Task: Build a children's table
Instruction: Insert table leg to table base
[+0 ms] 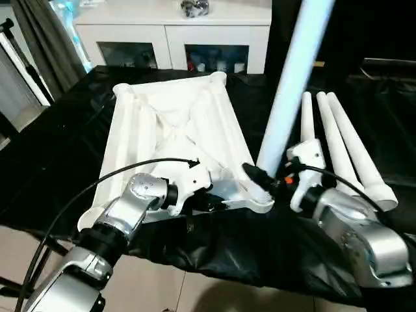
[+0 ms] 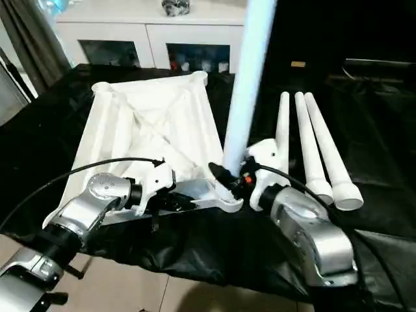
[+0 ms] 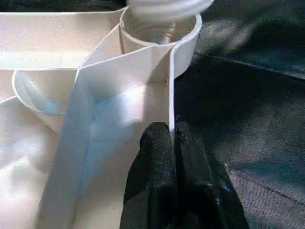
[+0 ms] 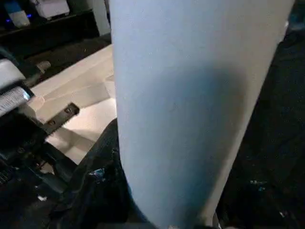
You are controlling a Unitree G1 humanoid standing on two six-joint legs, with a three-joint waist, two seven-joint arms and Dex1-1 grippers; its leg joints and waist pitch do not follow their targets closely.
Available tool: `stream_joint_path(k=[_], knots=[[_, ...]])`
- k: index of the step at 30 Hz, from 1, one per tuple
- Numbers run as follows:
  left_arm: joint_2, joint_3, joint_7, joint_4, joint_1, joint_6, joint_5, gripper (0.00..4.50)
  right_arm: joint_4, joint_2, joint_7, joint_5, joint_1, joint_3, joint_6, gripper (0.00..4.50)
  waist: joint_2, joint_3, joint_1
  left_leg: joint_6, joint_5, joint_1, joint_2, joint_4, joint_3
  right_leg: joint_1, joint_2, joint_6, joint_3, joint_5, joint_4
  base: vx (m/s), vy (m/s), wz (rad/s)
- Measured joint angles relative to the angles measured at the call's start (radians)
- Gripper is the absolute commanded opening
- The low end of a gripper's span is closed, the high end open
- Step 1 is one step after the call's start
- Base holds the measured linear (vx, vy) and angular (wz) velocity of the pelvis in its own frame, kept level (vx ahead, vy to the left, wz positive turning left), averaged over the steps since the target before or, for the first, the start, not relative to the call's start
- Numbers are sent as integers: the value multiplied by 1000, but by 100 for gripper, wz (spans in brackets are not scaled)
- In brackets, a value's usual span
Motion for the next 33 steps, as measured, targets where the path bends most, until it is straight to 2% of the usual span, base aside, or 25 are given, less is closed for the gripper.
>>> stream_joint_path(k=[5, 17, 33], knots=[[6, 1, 0, -30, 13, 23, 1, 0, 37, -6, 31, -20, -2, 32, -27, 192, -2, 1, -1, 0, 0, 1, 5, 0, 10, -1, 0, 0, 0, 0, 0, 0, 0, 0], [15, 5, 0, -59, 29, 42, 1, 0, 66, -36, 52, -35, -2, 34, -67, 192, -4, 2, -2, 1, -1, 1, 6, 0, 11, -1, 0, -1, 1, 0, 0, 0, 0, 0], [25, 8, -27, -79, 35, 66, 0, 0, 124, -42, 99, -28, -31, 37, -59, 192, -6, 2, -4, 0, -1, 1, 6, -1, 11, -1, 0, -1, 0, -1, 0, 0, 0, 0]])
